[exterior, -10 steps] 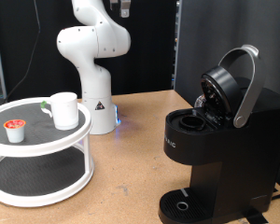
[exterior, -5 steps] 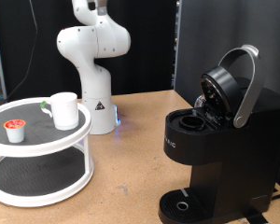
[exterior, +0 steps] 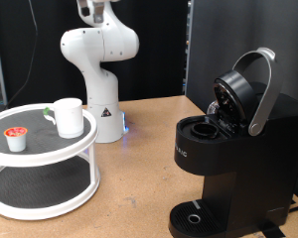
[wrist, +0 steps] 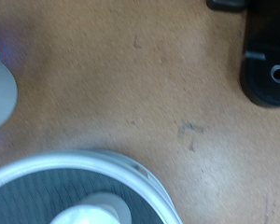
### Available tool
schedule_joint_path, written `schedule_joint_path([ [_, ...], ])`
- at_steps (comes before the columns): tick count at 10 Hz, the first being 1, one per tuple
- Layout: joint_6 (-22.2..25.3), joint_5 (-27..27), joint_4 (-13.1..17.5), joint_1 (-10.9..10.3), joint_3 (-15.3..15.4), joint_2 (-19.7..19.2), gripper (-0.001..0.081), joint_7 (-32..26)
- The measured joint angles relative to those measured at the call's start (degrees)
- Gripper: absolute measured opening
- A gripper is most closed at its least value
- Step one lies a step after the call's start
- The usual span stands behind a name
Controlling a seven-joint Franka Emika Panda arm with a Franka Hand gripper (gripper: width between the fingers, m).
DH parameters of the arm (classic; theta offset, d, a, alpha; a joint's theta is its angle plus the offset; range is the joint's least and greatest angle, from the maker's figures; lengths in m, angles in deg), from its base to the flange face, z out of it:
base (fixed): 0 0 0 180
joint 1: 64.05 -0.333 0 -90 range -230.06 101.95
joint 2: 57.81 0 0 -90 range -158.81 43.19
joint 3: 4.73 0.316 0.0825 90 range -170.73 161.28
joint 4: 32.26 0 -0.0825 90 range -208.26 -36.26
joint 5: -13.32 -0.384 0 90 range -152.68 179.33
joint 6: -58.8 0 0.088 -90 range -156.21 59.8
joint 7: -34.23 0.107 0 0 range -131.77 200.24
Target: Make a cup of coffee with the keurig machine
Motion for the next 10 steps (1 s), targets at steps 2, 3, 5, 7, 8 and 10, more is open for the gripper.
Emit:
schedule_joint_path([
  [2,-1.59,2.65,-0.04,0.66,-3.3,-1.32,0.0807,-4.15],
  [3,-2.27,3.71,0.19,0.74,-5.31,-1.83,0.0807,-7.11],
  [5,-2.44,3.87,0.38,0.65,-6.32,-2.1,0.0807,-8.44],
  [7,-4.88,3.91,0.18,1.12,-6.88,-2.56,0.0807,-7.0],
  [8,-6.11,3.91,0.48,1.62,-7.97,-3.38,0.0807,-6.9],
  [10,-6.23,4.81,2.52,2.05,-10.97,-6.12,0.0807,-9.3],
])
